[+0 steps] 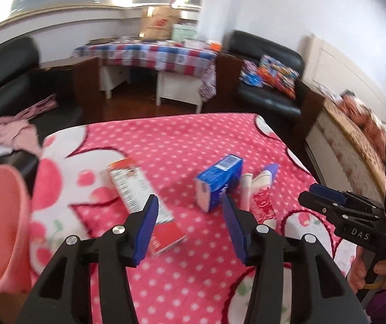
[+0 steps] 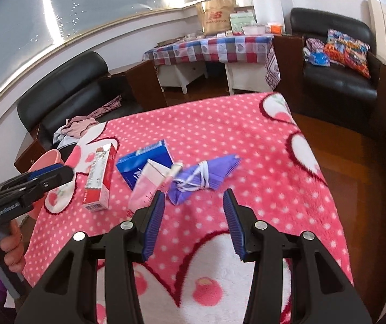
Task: Collect trash
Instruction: 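Grasp the blue carton with the left tool while the right tool grasps the purple bag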
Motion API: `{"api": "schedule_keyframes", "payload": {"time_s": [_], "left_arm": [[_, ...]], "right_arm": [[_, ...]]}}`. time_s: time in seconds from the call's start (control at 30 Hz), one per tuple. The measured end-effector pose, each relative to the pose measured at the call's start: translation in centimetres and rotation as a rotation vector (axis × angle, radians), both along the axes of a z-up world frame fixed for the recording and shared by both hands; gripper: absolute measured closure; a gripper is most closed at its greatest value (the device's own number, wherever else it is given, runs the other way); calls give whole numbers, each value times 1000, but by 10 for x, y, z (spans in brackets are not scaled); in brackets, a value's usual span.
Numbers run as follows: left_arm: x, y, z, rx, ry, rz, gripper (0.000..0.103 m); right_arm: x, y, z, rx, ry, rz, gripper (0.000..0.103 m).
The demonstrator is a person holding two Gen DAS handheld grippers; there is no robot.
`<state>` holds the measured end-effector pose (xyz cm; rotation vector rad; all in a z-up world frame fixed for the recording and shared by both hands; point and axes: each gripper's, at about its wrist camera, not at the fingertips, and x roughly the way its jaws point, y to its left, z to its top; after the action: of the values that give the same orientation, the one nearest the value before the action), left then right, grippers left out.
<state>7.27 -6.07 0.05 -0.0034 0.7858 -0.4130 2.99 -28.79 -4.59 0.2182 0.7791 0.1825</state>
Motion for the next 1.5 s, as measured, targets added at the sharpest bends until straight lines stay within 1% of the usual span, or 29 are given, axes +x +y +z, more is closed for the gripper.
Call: {"api": "schedule_keyframes", "payload": {"time_s": [0.07, 0.13, 0.3, 0.6, 0.7, 0.73, 0.77, 0.8, 0.87, 1.07, 1.2, 1.3, 1.4, 1.5], "left_arm": [[9, -9, -4, 23, 3, -24, 54], [20, -18, -9, 46, 8, -61, 54], [43, -32, -22, 72, 42, -140, 54], [67, -43, -40, 85, 71, -263, 54], [67, -46, -42, 75, 67, -279, 55], [67, -46, -43, 69, 67, -282, 58], [66, -46, -43, 62, 66, -280, 65], [66, -46, -43, 56, 63, -277, 69], [65, -45, -44, 45, 65, -273, 72], [51, -31, -35, 17, 28, -229, 74], [44, -23, -28, -8, 14, -183, 74], [38, -16, -23, -29, 10, -154, 74], [31, -9, -17, -51, 3, -130, 74], [24, -3, -12, -63, -7, -109, 74]], "right_arm": [[1, -1, -6, 23, 22, 9, 57], [2, 1, -9, 20, 29, 16, 57], [6, -2, -13, -1, 34, 6, 57], [19, -14, -18, 7, 64, -24, 57], [24, -18, -17, 10, 66, -36, 57], [25, -19, -17, 10, 66, -42, 57], [27, -20, -18, 12, 68, -47, 57], [30, -22, -18, 17, 72, -51, 57], [36, -26, -19, 39, 81, -60, 57], [57, -39, -27, 150, 125, -97, 57], [75, -53, -38, 306, 193, -137, 57], [88, -60, -46, 394, 241, -158, 57], [96, -61, -53, 441, 271, -174, 57], [101, -59, -57, 462, 284, -184, 57]]}}
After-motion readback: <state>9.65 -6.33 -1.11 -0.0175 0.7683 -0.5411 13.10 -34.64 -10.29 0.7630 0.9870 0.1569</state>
